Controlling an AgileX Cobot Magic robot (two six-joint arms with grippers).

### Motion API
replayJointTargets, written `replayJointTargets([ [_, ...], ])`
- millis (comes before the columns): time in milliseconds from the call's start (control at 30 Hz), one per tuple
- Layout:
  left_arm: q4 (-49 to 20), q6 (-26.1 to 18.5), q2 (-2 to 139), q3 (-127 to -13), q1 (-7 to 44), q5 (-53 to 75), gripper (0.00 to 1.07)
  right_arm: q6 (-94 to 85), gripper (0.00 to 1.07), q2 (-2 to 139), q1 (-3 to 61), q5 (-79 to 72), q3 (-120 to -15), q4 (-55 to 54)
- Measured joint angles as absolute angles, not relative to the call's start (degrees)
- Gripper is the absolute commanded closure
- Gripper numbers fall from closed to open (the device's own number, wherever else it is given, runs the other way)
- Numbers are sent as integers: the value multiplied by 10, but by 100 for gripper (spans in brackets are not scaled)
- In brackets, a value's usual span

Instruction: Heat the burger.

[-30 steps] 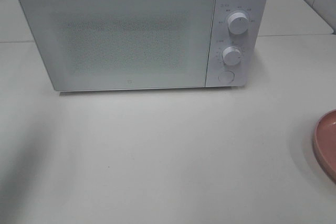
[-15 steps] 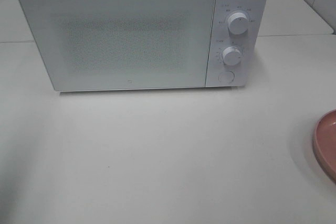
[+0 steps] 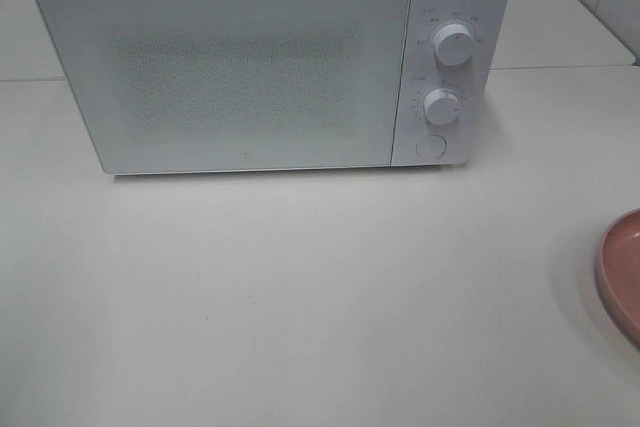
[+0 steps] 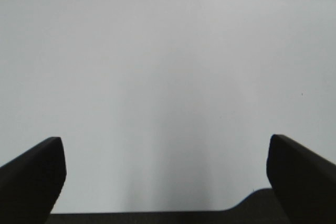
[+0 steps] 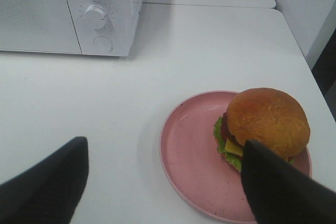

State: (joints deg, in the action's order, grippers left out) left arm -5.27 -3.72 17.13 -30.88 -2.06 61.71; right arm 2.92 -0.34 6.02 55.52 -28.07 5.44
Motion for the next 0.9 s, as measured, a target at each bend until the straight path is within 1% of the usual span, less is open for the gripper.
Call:
replayJointTargets([
  [33, -53, -37, 171, -309, -21, 617, 11, 29, 31, -3, 60, 555, -281, 54],
  [100, -46, -30, 107, -298, -21, 617, 11, 29, 31, -3, 60, 555, -281, 54],
  [167, -45, -25, 93, -298, -21, 617, 11, 29, 31, -3, 60, 555, -281, 54],
  [200, -45, -18, 64, -298, -21, 617, 11, 29, 31, -3, 60, 555, -281, 54],
  [433, -44, -15, 3, -296, -21, 617, 11, 29, 31, -3, 60, 555, -281, 54],
  [900, -44, -15, -3, -296, -26, 617, 11, 29, 31, -3, 60, 555, -281, 54],
])
